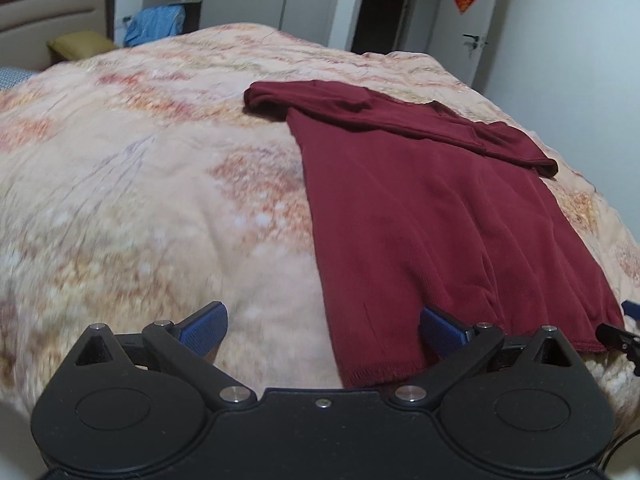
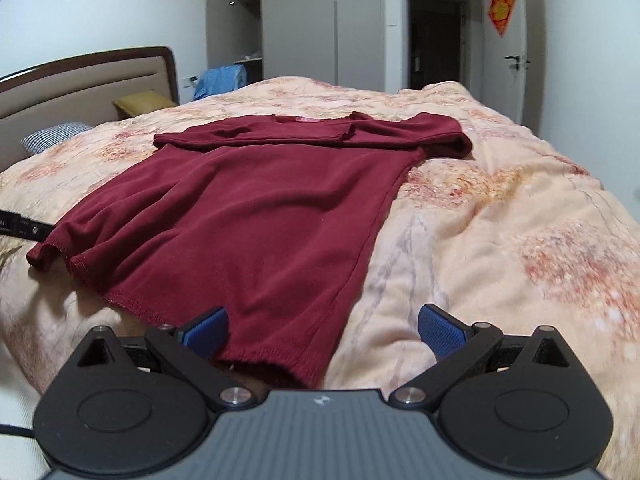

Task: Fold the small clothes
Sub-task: 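Grasp the sweater hem edge with the right gripper, then grasp the hem with the left gripper while the right gripper keeps holding it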

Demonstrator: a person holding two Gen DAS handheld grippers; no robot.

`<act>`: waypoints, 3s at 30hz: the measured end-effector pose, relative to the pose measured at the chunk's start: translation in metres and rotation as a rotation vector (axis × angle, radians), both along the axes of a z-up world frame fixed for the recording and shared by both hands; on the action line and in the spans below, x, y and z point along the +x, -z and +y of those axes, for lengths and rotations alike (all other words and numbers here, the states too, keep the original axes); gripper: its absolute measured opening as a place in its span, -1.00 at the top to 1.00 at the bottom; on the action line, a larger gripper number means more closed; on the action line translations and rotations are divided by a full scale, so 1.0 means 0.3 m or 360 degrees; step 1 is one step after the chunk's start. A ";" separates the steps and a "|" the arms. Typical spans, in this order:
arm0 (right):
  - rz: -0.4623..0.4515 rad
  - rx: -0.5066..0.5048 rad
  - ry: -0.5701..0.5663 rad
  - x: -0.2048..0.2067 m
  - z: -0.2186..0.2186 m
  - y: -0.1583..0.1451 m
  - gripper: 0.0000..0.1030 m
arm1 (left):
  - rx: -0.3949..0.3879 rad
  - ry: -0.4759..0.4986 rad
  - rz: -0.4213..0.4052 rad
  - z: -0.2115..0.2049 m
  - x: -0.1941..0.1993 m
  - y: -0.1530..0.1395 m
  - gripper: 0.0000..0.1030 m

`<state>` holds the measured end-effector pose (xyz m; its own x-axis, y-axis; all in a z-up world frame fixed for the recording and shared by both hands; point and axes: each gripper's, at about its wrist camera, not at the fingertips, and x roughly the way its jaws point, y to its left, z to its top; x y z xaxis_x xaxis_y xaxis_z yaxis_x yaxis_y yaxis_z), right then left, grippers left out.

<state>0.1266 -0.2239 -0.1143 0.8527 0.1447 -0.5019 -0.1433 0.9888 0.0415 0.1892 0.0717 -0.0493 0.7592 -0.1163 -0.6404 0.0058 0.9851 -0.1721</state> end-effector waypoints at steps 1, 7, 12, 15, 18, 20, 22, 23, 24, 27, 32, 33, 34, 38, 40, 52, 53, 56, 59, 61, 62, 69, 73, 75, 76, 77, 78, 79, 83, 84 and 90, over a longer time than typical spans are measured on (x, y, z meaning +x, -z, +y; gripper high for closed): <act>-0.0001 0.0008 0.0014 -0.006 0.007 0.000 -0.93 | -0.0026 -0.0015 0.0005 0.005 -0.007 -0.003 -0.99; -0.0008 0.0023 0.0073 -0.042 0.021 -0.007 -0.28 | -0.0247 -0.0070 -0.0033 0.033 -0.056 -0.021 -0.85; 0.0009 0.0053 0.0045 -0.062 0.020 -0.007 0.52 | -0.0300 -0.0056 -0.0019 0.025 -0.065 -0.024 -0.69; -0.0033 0.0079 0.0061 -0.080 -0.012 -0.026 0.88 | -0.0287 -0.0057 -0.0012 0.015 -0.066 -0.028 -0.66; -0.0160 0.0081 0.0095 -0.123 -0.064 -0.080 0.90 | -0.0283 -0.0055 0.0001 0.008 -0.067 -0.032 -0.65; -0.0259 0.0009 0.0187 -0.152 -0.103 -0.128 0.90 | -0.0283 -0.0054 0.0007 0.006 -0.067 -0.032 -0.65; -0.0307 0.0049 0.0269 -0.168 -0.170 -0.169 0.90 | -0.0279 -0.0055 0.0012 0.002 -0.064 -0.030 -0.65; -0.0294 0.0087 0.0282 -0.165 -0.200 -0.178 0.90 | -0.0280 -0.0054 0.0014 0.003 -0.065 -0.028 -0.65; -0.0283 0.0104 0.0298 -0.156 -0.222 -0.177 0.90 | -0.0283 -0.0055 0.0016 0.002 -0.064 -0.027 -0.65; -0.0234 -0.0016 0.0313 -0.130 -0.208 -0.142 0.90 | -0.0309 -0.0060 0.0029 0.007 -0.066 -0.027 -0.58; -0.0155 0.0000 0.0306 -0.111 -0.181 -0.080 0.89 | -0.0349 -0.0038 0.0072 0.010 -0.062 -0.021 0.02; -0.0150 0.0015 0.0298 -0.114 -0.182 -0.073 0.89 | -0.0362 -0.0037 0.0083 0.010 -0.058 -0.018 0.11; -0.0143 0.0030 0.0291 -0.118 -0.186 -0.066 0.89 | -0.0385 -0.0033 0.0092 0.009 -0.055 -0.015 0.25; -0.0130 0.0046 0.0284 -0.126 -0.192 -0.062 0.88 | -0.0394 -0.0030 0.0079 -0.001 -0.049 -0.027 0.72; -0.0133 0.0050 0.0281 -0.129 -0.191 -0.069 0.88 | -0.0356 -0.0059 0.0046 0.004 -0.058 -0.055 0.83; -0.0099 -0.0203 0.0117 -0.177 -0.068 -0.073 0.88 | -0.0258 -0.0202 0.0055 0.067 -0.083 -0.058 0.84; -0.0076 -0.0188 0.0129 -0.172 -0.075 -0.067 0.88 | -0.0240 -0.0188 0.0049 0.059 -0.087 -0.056 0.76; -0.0050 -0.0160 0.0159 -0.171 -0.100 -0.061 0.85 | -0.0231 -0.0160 0.0049 0.047 -0.092 -0.059 0.26; -0.0074 -0.0204 0.0145 -0.178 -0.105 -0.063 0.28 | -0.0243 -0.0175 0.0065 0.048 -0.090 -0.064 -0.25; -0.0111 -0.0250 0.0101 -0.182 -0.093 -0.066 -0.18 | -0.0230 -0.0186 0.0057 0.045 -0.089 -0.074 -0.52; -0.0132 -0.0279 0.0071 -0.184 -0.080 -0.069 -0.27 | -0.0203 -0.0193 0.0045 0.039 -0.090 -0.082 -0.66; -0.0246 -0.0596 -0.0319 -0.172 0.081 -0.055 -0.73 | 0.0068 -0.0098 -0.0095 -0.047 -0.086 -0.133 -0.99; -0.0245 -0.0794 -0.0513 -0.144 0.183 -0.004 -0.73 | 0.0127 0.0015 -0.0117 -0.107 -0.068 -0.137 -0.99; -0.0245 -0.0822 -0.0551 -0.119 0.216 0.018 -0.72 | 0.0146 0.0099 -0.0129 -0.143 -0.063 -0.132 -0.99; -0.0241 -0.0828 -0.0550 -0.104 0.229 0.027 -0.70 | 0.0159 0.0152 -0.0147 -0.163 -0.067 -0.129 -0.99; -0.0232 -0.0830 -0.0550 -0.087 0.240 0.035 -0.68 | 0.0174 0.0217 -0.0174 -0.183 -0.073 -0.128 -0.99; -0.0226 -0.0826 -0.0556 -0.074 0.248 0.042 -0.66 | 0.0196 0.0286 -0.0203 -0.203 -0.081 -0.127 -0.99; -0.0228 -0.0820 -0.0564 -0.066 0.255 0.047 -0.66 | 0.0226 0.0353 -0.0227 -0.224 -0.087 -0.122 -0.99; -0.0285 -0.0842 -0.0585 -0.056 0.271 0.050 -0.55 | 0.0415 0.0580 -0.0288 -0.304 -0.116 -0.084 -0.99; -0.0300 -0.0837 -0.0588 -0.055 0.269 0.046 -0.50 | 0.0464 0.0628 -0.0297 -0.321 -0.122 -0.073 -0.99; -0.0311 -0.0624 -0.0574 -0.025 0.205 -0.029 -0.20 | 0.0639 0.0779 -0.0291 -0.386 -0.123 -0.005 -0.99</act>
<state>0.1192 -0.1625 -0.1057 0.8663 0.2788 -0.4145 -0.4432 0.8118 -0.3802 0.1521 -0.0440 -0.0478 0.7800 -0.2547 -0.5717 0.4636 0.8487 0.2544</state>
